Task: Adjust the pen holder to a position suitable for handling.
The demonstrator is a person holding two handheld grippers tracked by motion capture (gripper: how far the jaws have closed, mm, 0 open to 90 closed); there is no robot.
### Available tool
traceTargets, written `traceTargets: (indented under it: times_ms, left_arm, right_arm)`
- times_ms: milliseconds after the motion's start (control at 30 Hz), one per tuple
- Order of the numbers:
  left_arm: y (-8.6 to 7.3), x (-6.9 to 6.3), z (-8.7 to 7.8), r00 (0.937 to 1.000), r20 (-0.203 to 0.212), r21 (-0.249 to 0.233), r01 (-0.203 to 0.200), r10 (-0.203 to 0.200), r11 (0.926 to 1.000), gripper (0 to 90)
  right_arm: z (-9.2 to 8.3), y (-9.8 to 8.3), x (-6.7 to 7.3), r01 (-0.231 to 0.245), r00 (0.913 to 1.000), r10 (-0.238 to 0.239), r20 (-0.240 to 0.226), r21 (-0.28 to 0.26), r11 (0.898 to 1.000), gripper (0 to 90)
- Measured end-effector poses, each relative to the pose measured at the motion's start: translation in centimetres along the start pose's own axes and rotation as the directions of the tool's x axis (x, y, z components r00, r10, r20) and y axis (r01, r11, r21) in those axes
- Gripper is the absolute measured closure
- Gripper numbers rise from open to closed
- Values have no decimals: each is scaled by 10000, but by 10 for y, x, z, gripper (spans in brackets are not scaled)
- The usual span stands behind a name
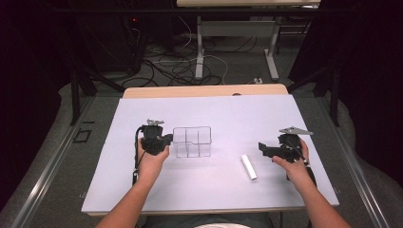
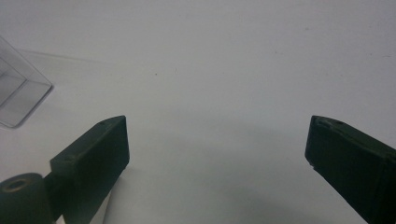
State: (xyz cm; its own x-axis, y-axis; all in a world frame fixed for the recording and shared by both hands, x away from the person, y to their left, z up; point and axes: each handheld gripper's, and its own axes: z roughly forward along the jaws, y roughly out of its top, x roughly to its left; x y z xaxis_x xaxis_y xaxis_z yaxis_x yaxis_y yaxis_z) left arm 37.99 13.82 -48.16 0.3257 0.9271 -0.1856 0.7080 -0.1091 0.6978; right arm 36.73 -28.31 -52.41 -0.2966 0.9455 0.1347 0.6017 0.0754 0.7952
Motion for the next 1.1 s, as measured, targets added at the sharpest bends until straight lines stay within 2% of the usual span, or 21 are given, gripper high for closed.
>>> traceTargets:
  times_ms: [133, 267, 433, 733, 833, 900, 1100]
  left_arm:
    - [1, -8, 5, 9999, 137, -46, 5, -4, 10000, 898]
    - [1, -15, 7, 9997, 156, -91, -179, 180, 9998, 898]
    - [2, -21, 10, 9992, 407, -68, 37, -34, 10000, 898]
    - [5, -39, 19, 9975, 689, -41, -134, 137, 9999, 898]
    - [5, -42, 20, 9965, 830, -38, -115, 118, 9999, 898]
    - [5, -43, 20, 9967, 784, -41, -208, 210, 9998, 898]
    - [5, -41, 21, 9956, 904, -49, -238, 241, 9997, 897]
  right_arm:
    - [0, 0, 1, -16, 10000, 16, -3, 18, 10000, 59]
    - [0, 0, 1, -24, 10000, 23, 28, 33, 10000, 59]
    - [0, 0, 1, -57, 10000, 57, 21, 53, 10000, 60]
    - [1, -1, 1, -17, 10000, 16, 40, 65, 10000, 60]
    - [1, -1, 1, -36, 10000, 36, 14, 84, 10000, 60]
    - [1, -1, 1, -39, 10000, 39, 14, 87, 10000, 60]
    - [1, -1, 0, -25, 10000, 26, -26, 84, 10000, 60]
